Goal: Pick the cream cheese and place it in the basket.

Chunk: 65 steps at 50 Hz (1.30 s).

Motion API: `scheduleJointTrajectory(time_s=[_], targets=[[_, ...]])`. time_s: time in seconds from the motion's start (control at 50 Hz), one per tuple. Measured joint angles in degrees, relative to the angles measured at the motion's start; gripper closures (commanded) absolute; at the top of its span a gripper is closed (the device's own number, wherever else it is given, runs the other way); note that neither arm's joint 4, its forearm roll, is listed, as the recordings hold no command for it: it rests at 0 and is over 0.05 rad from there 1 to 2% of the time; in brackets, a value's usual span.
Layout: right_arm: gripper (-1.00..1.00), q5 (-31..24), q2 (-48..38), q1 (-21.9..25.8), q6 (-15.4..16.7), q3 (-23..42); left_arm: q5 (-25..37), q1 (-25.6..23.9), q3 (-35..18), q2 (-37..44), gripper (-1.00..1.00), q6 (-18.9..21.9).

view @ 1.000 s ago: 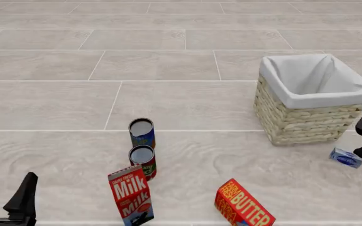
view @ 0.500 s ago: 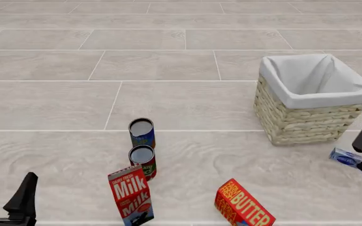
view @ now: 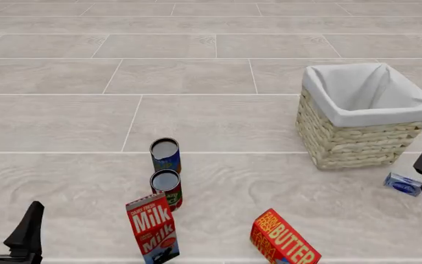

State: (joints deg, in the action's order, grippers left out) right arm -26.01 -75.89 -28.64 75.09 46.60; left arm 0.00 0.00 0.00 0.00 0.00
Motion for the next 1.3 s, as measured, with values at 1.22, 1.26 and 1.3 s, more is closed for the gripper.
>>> scheduleJointTrajectory(time_s=[1.22, 1.26, 1.3], targets=[[-1.00, 16.2, -15.2, 3.0, -4.3, -1.5, 0.0, 0.0, 0.0, 0.0, -1.00, 0.0], [-1.00, 16.9, -15.7, 2.9, -4.2, -1.5, 0.0, 0.0, 0.0, 0.0, -1.00, 0.0], [-1.00, 17.5, -16.2, 2.8, -4.1, -1.4, 0.0, 0.0, 0.0, 0.0, -1.00, 0.0]])
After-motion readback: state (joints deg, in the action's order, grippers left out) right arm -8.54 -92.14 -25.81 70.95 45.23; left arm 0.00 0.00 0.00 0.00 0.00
